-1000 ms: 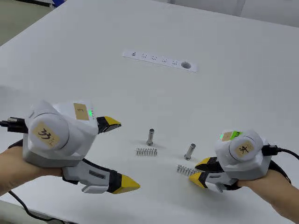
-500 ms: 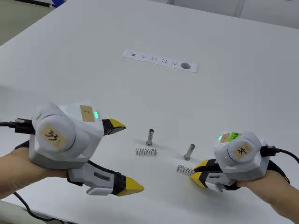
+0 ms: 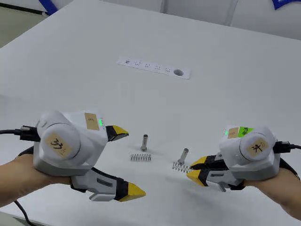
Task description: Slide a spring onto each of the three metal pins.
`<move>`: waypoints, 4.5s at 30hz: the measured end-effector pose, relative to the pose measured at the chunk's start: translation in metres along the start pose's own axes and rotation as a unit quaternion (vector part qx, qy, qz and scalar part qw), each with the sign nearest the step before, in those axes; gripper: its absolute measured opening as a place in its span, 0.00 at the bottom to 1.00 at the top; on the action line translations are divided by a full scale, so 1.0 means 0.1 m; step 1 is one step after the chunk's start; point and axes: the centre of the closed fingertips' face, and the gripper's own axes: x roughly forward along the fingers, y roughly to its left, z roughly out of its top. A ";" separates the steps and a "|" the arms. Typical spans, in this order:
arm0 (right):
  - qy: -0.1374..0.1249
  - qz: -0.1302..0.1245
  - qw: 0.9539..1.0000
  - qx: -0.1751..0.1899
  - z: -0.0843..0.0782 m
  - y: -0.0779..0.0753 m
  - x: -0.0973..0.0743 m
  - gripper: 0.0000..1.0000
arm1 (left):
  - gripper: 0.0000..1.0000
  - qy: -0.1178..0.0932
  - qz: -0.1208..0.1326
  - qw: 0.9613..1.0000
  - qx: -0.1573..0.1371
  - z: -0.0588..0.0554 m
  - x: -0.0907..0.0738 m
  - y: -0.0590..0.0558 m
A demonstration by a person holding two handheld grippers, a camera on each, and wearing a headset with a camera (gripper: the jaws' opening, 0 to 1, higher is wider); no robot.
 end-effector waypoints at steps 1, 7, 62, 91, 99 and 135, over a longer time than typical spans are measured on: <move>-0.005 0.001 1.000 -0.007 0.05 0.03 -0.04 0.11 | 0.76 -0.003 -0.002 1.000 0.006 0.03 0.02 -0.02; -0.020 0.009 0.998 -0.055 0.29 0.19 -0.21 0.11 | 0.67 -0.026 -0.016 0.999 0.021 0.23 0.12 -0.11; -0.057 0.075 0.986 -0.140 0.70 0.66 -0.39 0.13 | 0.10 -0.049 -0.078 0.993 0.078 0.33 0.12 -0.38; -0.124 0.092 0.981 -0.115 0.98 0.73 -0.53 0.11 | 0.10 -0.052 -0.069 0.993 0.086 0.36 0.14 -0.34; -0.138 0.097 0.980 -0.107 1.04 0.76 -0.52 0.11 | 0.10 -0.052 -0.071 0.993 0.083 0.36 0.15 -0.35; -0.170 0.050 0.981 -0.081 1.23 0.60 -0.53 0.10 | 0.22 -0.090 -0.042 0.995 0.021 0.48 0.09 -0.13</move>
